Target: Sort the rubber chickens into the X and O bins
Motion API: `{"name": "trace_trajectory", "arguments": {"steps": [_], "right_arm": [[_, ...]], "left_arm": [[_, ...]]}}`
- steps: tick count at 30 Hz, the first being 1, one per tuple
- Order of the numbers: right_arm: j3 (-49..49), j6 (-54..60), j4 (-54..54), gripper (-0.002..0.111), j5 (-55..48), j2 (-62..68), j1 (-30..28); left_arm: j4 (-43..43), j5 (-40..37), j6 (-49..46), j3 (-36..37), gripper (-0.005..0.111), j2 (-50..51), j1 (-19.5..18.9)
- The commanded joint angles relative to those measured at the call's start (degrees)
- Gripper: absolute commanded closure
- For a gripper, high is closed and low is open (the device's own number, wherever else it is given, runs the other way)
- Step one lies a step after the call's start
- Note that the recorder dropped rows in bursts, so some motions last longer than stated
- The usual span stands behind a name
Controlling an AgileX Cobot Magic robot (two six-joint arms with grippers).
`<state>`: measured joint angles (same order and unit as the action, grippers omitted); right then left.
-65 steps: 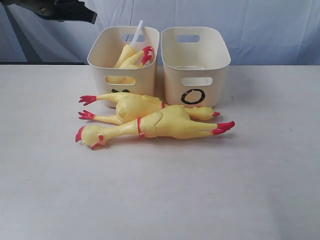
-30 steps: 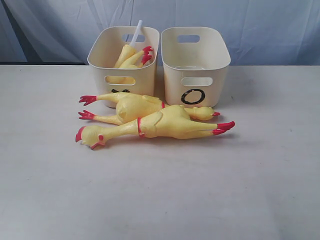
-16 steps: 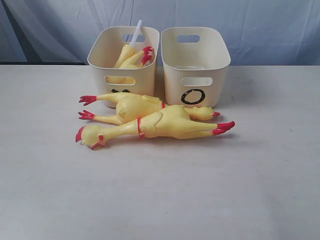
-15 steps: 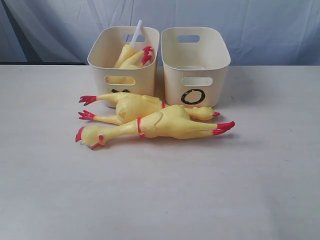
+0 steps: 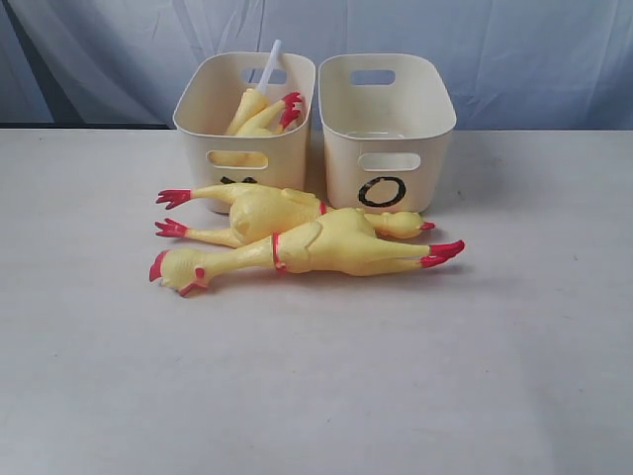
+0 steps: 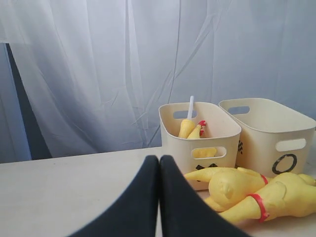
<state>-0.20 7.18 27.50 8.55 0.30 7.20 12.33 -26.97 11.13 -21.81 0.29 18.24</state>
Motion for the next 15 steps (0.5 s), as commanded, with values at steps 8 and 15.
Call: {"name": "trace_trajectory", "arguments": {"steps": [8, 15], "right_arm": [[-4.3, -13.7, -10.6, 0.109, 1.0, -0.3, 0.3], [-14.3, -13.2, -22.6, 0.109, -10.4, 4.7, 0.3]], "left_arm": [[-1.2, 1.1, 0.2, 0.2, 0.107, -0.3, 0.2], [-1.4, 0.9, 0.2, 0.2, 0.107, -0.3, 0.2]]}}
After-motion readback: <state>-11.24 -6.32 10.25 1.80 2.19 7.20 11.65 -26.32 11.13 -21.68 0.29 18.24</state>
